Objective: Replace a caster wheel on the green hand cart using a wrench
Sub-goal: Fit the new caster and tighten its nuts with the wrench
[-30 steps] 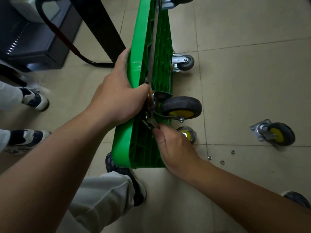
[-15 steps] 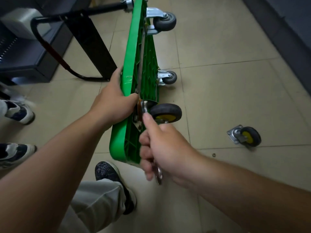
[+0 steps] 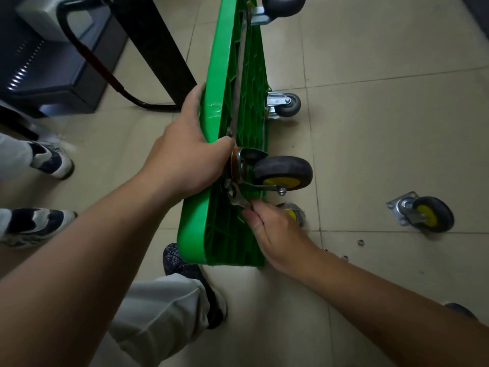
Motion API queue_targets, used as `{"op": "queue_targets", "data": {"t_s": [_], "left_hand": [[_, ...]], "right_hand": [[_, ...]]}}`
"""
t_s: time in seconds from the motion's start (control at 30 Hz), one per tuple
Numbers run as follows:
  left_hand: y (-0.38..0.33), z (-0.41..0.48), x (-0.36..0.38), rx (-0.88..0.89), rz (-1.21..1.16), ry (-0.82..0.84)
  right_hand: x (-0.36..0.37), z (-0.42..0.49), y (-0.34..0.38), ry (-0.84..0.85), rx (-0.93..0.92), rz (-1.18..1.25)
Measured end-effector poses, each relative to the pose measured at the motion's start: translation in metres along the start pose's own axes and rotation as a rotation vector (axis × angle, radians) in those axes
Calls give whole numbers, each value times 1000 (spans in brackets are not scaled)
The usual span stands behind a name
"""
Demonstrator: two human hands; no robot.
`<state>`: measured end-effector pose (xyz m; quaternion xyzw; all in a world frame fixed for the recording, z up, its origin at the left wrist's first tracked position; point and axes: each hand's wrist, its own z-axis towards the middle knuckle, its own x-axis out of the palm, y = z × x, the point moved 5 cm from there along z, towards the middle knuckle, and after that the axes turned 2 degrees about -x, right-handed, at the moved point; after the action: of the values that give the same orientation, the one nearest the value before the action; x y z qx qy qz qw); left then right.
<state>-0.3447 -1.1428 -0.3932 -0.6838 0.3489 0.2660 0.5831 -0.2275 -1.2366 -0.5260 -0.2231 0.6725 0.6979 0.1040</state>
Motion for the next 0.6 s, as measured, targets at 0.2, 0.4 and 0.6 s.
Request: {"op": "queue_targets", "data": {"t_s": [0.2, 0.4, 0.6], "left_hand": [[-4, -3, -1, -8, 2, -18], [-7, -7, 1, 12, -30, -11], [-4, -7, -1, 4, -77, 16]], "right_hand": [[5, -14, 20, 127, 78, 159], [-9, -39, 84, 274, 428, 706], [-14, -65, 98, 168, 269, 534]]}}
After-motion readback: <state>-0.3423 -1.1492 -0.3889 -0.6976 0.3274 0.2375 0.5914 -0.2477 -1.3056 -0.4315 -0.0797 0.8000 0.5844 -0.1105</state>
